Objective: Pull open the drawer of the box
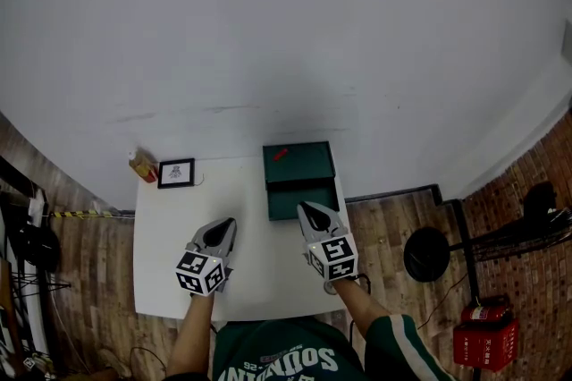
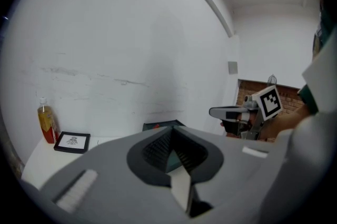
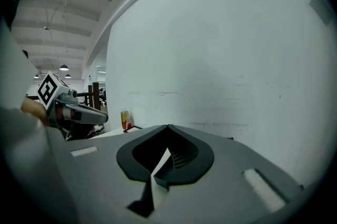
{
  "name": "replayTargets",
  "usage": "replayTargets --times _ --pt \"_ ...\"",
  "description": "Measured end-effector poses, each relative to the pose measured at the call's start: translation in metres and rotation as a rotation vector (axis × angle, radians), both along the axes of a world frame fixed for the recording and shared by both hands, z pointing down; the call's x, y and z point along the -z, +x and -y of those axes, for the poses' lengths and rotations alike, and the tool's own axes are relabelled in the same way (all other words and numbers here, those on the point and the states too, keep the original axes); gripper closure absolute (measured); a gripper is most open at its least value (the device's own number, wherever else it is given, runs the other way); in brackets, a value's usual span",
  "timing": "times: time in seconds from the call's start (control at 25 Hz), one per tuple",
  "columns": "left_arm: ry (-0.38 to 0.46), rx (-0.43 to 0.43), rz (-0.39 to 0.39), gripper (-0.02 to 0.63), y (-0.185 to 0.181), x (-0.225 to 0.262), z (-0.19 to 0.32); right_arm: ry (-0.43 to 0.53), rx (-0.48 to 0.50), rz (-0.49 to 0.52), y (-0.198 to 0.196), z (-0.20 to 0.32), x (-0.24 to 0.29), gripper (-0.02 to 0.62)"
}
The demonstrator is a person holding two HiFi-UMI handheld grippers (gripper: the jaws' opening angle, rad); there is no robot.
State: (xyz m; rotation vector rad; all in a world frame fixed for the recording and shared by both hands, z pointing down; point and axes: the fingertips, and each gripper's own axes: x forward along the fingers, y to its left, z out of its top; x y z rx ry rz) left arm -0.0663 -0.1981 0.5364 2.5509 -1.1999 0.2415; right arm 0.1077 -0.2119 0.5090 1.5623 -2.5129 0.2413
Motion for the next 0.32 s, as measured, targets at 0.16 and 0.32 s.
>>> replayTargets --times 0.16,0.32 --pt "-0.003 -0.003 -0.001 0.554 0.0024 -0.0013 -0.0018 -0.008 0.0 0.007 -0.0019 -0.002 -0.0026 0.594" --pt "-0.007 -0.001 0.001 0.554 0.0051 -0.0017 -0.0027 -0.009 -0.001 0.006 0.0012 -0.0033 -0.004 0.594"
